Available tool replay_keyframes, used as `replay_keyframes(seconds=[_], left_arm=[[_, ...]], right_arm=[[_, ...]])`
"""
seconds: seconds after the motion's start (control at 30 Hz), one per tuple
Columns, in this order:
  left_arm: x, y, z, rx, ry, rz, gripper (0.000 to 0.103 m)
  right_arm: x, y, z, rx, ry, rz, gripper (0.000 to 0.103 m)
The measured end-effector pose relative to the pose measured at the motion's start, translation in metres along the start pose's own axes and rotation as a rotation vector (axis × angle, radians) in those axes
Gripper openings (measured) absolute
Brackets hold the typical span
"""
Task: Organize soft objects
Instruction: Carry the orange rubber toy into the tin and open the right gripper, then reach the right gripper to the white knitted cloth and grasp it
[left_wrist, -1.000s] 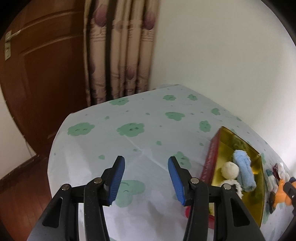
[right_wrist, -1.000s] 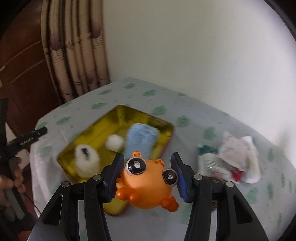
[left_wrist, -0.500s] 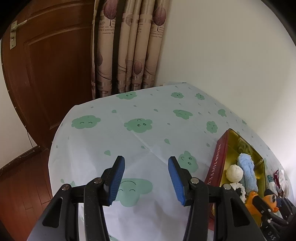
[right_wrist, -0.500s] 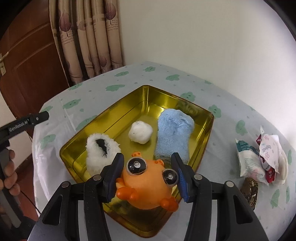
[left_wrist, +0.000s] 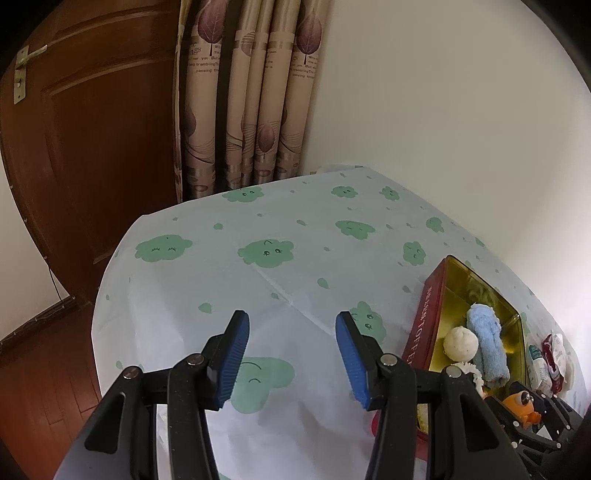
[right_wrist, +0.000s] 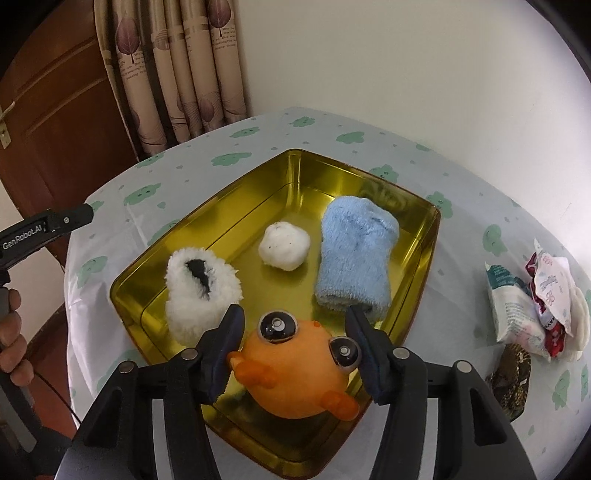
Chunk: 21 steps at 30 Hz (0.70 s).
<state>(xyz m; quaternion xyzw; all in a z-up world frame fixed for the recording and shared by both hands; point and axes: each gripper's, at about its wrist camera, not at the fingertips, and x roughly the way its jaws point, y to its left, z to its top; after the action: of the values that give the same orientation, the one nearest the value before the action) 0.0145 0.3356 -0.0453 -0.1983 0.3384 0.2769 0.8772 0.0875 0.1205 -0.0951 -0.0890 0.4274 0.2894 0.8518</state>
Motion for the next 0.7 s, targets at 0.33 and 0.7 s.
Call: replay_keyframes(seconds=[0.33, 0.7], left_arm=[[0.0, 0.002, 0.0, -0.004, 0.003, 0.004, 0.05], [0.0, 0.003, -0.001, 0.001, 0.0, 0.005, 0.05]], right_arm=[[-0.021, -0.008, 0.003, 0.03, -0.043, -0.012, 0.073], [-0.076, -0.094, -0.004, 0.161, -0.14, -0.129, 0.073]])
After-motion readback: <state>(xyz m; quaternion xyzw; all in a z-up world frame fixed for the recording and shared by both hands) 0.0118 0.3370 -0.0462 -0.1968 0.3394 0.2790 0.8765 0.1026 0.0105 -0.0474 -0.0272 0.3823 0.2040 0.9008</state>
